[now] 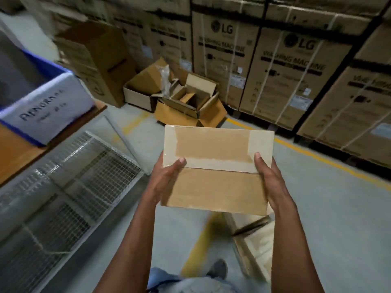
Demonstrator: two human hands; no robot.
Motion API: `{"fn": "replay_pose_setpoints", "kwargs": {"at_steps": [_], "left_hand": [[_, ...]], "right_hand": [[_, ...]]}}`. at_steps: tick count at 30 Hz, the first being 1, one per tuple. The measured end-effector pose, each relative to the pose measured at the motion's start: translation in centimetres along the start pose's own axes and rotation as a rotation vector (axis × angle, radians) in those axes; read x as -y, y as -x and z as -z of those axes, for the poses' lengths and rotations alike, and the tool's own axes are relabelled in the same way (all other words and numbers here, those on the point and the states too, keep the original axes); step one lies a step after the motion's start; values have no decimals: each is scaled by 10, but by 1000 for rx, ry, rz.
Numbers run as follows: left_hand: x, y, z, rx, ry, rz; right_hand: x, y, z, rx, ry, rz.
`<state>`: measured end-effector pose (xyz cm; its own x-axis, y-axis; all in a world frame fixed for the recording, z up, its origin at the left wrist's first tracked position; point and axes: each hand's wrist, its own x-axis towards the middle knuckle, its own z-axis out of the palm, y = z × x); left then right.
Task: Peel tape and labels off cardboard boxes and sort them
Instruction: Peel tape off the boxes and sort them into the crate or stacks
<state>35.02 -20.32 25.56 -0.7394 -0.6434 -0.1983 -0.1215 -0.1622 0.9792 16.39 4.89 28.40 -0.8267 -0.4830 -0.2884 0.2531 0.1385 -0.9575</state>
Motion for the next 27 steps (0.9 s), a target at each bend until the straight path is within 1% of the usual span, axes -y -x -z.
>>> {"fn": "replay_pose_setpoints", "kwargs": {"at_steps": [5, 7, 9, 13, 19, 27], "left_hand": [[-17, 31, 106, -161, 35, -76], [-29, 54, 147, -272, 6, -120], [-34, 79, 191, -343, 35, -147], [-35, 128, 273, -428, 66, -121], [-28, 189, 374, -626, 124, -61], [-7, 197, 483, -900, 232, -60]], "right_hand": [[40, 24, -106, 103, 31, 157], [44, 37, -151, 155, 33, 184], [42, 49, -197, 208, 62, 203], [24, 67, -289, 302, 124, 182], [9, 85, -420, 505, 243, 154], [4, 62, -590, 766, 326, 168]]}}
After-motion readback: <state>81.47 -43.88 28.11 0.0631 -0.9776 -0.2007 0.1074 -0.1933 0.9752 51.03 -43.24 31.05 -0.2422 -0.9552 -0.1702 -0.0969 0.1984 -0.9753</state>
